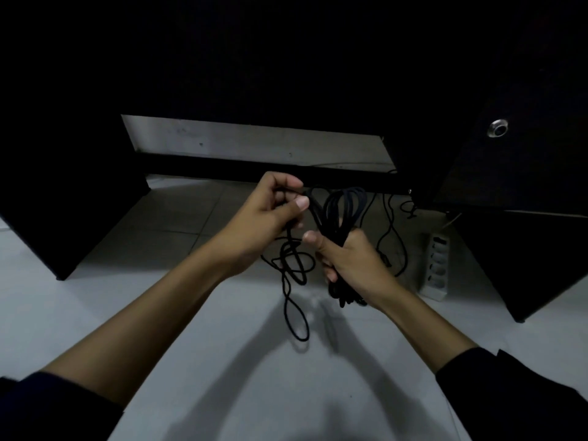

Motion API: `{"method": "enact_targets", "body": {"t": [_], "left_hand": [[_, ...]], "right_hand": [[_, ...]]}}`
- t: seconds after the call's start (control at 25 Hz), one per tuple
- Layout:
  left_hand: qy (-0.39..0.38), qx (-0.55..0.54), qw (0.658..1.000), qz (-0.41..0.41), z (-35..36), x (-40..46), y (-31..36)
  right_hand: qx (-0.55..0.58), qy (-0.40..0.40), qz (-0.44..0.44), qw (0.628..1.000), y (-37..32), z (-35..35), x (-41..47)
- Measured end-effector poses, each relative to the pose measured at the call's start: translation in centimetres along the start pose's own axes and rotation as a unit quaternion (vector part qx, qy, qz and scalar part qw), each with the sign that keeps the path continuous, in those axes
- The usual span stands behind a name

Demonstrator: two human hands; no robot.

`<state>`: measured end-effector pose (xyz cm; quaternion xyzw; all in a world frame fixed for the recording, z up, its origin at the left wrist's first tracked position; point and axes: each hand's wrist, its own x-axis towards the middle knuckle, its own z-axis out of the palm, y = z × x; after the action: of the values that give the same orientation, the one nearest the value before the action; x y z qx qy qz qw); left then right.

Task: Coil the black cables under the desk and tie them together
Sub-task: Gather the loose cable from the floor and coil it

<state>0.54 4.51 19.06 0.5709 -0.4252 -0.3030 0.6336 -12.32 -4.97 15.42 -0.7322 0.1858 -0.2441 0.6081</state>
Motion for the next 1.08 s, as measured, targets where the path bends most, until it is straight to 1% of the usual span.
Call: {"method": "enact_targets", "body": {"t": [0.08,0.12,0.28,0.4,0.52,0.6,0.68,0.76,0.84,1.0,1.08], "left_hand": [[0.024,-0.075,0.997,-0.011,0.7,0.1,0.0],[0.036,-0.094,0.995,-0.008,0.9,0.1,0.0],[0.103,-0.082,0.991,0.025,1.6,0.2,-0.4],[0.143,-0.081,0.986,0.012,2.3,0.3,-0.9],[0.168,-0.092,0.981,0.036,3.0,0.3,-1.4],[0.173,-0.084,0.98,0.056,3.3,0.3,-1.5],[0.178,-0.091,0.978,0.057,3.5,0.3,-1.7],[0.176,-0.091,0.979,0.053,3.5,0.3,-1.9],[0.162,-0.069,0.983,0.06,3.4,0.3,-2.1],[0.143,-0.071,0.986,0.053,3.3,0.3,-1.9],[0.147,-0.05,0.986,0.054,3.1,0.4,-1.9]], "right_hand": [[-0.001,0.006,-0.002,1.0,0.0,0.0,0.2],[0.001,0.004,0.0,1.0,0.0,-0.1,0.2],[0.033,-0.012,0.02,0.999,0.3,0.4,-0.3],[0.04,0.017,0.021,0.999,0.5,0.8,-0.3],[0.085,0.029,0.028,0.996,0.4,1.1,-0.3],[0.128,0.028,0.046,0.99,0.2,1.3,-0.4],[0.14,0.034,0.054,0.988,0.1,1.5,-0.4],[0.137,0.049,0.051,0.988,0.1,1.8,-0.4],[0.135,0.06,0.048,0.988,0.3,2.0,-0.4],[0.119,0.045,0.04,0.991,0.5,2.2,-0.6],[0.104,0.037,0.042,0.993,0.4,2.1,-0.6]]}}
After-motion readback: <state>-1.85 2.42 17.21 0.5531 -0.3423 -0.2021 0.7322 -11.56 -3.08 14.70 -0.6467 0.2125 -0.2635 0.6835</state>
